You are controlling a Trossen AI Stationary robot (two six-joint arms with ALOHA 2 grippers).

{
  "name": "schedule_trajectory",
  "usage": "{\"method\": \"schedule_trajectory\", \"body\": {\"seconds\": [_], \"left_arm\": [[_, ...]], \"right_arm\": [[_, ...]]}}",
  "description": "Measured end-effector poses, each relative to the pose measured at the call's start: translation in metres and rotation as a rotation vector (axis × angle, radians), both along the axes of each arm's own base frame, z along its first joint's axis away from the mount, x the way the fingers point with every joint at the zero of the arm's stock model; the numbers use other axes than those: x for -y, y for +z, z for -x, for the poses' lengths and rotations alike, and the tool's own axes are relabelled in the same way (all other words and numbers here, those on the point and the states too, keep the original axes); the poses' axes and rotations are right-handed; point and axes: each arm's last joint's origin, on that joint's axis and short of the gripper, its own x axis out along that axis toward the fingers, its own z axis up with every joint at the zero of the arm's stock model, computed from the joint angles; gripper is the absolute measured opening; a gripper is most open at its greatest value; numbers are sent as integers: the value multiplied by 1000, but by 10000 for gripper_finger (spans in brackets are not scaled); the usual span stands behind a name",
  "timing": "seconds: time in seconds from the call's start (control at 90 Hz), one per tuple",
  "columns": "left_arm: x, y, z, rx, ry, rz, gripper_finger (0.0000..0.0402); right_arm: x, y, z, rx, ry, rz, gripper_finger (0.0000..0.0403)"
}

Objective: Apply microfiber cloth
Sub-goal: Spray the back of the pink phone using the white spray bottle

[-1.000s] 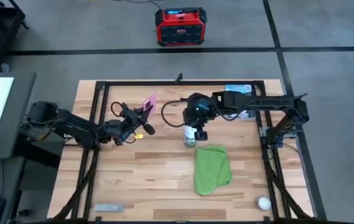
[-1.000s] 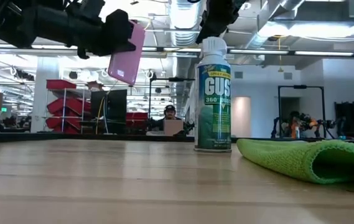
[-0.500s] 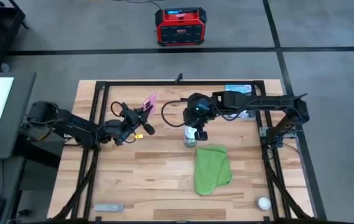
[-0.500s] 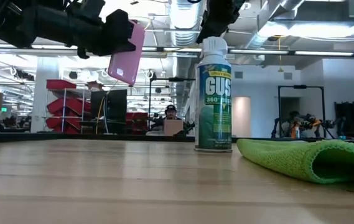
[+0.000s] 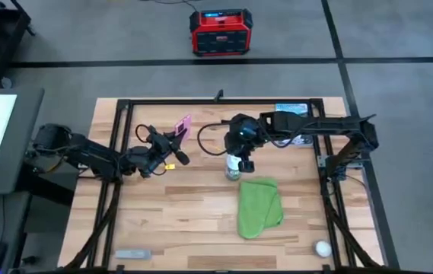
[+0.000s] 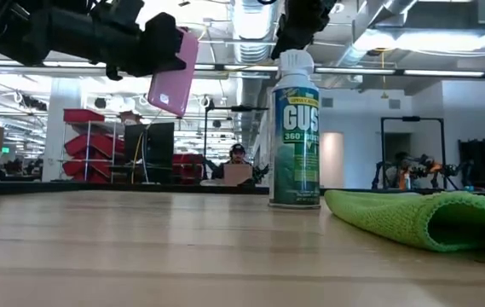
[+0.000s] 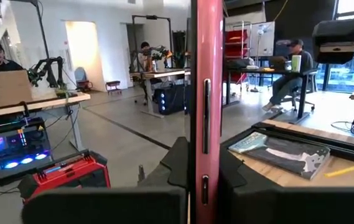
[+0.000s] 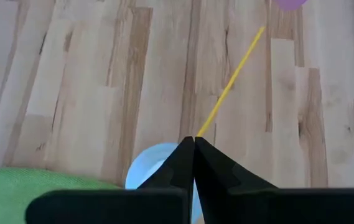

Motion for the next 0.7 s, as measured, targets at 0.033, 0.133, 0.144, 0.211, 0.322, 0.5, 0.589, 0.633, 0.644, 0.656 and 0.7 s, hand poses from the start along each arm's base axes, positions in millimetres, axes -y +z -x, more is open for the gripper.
{"method": "schedule_trajectory", "body": {"seconds": [0.033, 0.133, 0.144, 0.211, 0.322, 0.5, 0.589, 0.633, 0.644, 0.656, 0.7], "left_arm": [[0, 0, 0, 0, 0, 0, 0], [0, 0, 0, 0, 0, 0, 0], [0, 0, 0, 0, 0, 0, 0], [0, 0, 0, 0, 1, 0, 0], [0, 0, 0, -3, -1, 0, 0], [3, -1, 0, -3, -14, 8, 0], [5, -4, -1, -5, -24, 30, 0], [6, -7, -3, -12, -29, 39, 0], [6, -8, -3, -16, -30, 40, 0], [6, -9, -3, -18, -31, 42, 0], [8, -13, -5, -20, -36, 52, 0]], "right_arm": [[0, 0, 0, -1, -2, -1, 0], [0, -7, -5, -19, -3, -4, 0], [0, -8, -5, -22, -3, -5, 0], [0, -13, -8, -45, -2, -9, 0], [-1, -20, -15, -49, 14, -1, 0], [-2, -17, -14, -26, 17, 3, 0], [-2, -15, -13, -18, 18, 4, 0], [-2, -15, -13, -19, 18, 3, 0], [-2, -15, -13, -19, 18, 3, 0], [-2, -15, -13, -19, 18, 3, 0], [-2, -15, -13, -19, 19, 5, 0]]}}
